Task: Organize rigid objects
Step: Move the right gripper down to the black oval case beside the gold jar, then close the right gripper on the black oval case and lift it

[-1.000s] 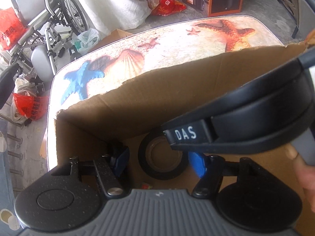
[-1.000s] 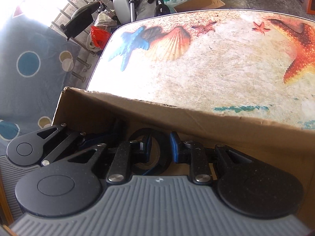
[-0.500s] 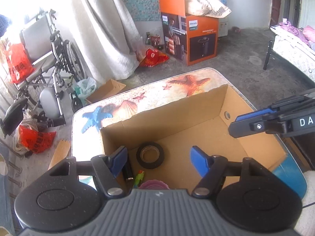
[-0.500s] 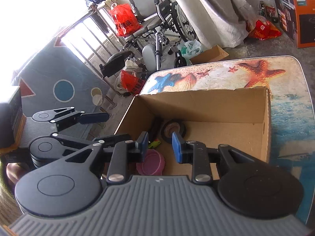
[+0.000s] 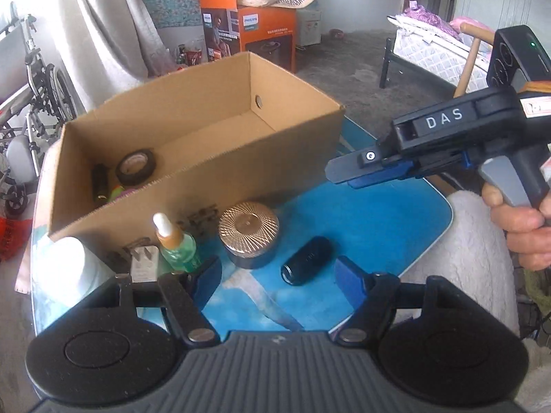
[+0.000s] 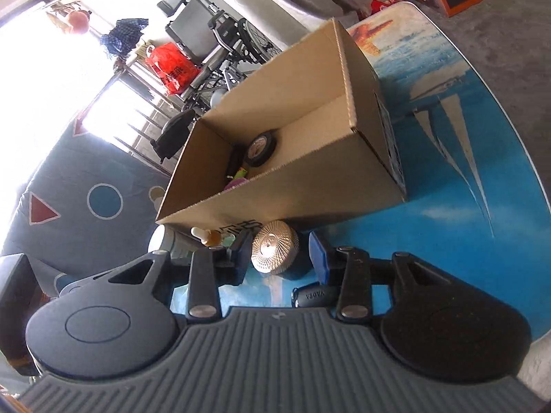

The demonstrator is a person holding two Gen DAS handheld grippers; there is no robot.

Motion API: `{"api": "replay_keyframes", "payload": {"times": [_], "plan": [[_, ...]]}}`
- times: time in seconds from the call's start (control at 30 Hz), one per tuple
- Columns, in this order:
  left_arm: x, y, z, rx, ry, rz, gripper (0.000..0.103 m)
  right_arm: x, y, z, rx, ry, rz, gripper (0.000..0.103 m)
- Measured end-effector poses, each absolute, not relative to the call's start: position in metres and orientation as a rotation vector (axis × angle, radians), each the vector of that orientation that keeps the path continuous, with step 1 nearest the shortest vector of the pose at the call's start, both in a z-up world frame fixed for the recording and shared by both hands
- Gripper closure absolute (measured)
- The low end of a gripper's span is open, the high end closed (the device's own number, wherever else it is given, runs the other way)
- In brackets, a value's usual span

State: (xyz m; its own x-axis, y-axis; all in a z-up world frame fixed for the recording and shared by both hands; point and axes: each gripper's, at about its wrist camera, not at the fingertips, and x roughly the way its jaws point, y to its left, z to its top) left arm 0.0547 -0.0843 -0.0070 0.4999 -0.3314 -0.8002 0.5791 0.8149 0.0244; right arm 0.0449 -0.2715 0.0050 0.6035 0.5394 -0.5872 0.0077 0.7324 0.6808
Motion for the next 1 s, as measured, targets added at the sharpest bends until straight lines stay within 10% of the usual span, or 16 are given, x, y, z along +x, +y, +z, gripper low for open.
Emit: {"api": "replay_keyframes", "payload": {"times": [0.3, 0.57, 1.0], "plan": [[0.061, -0.11, -0.057, 0.377, 0.906, -0.563, 0.035, 0.031, -0.254, -0.051, 0.79, 1.002, 0.263, 0.066], [0.071, -0.115, -0.069, 0.332, 0.937, -0.575, 0.061, 0.041, -0.239, -0.065, 0.767, 1.026, 0.249, 0.066], [0.073, -0.117, -0.067, 0.348, 0.947, -0.597, 0.062, 0.059, -0.233, -0.067, 0.731, 0.998, 0.229, 0.066]]}}
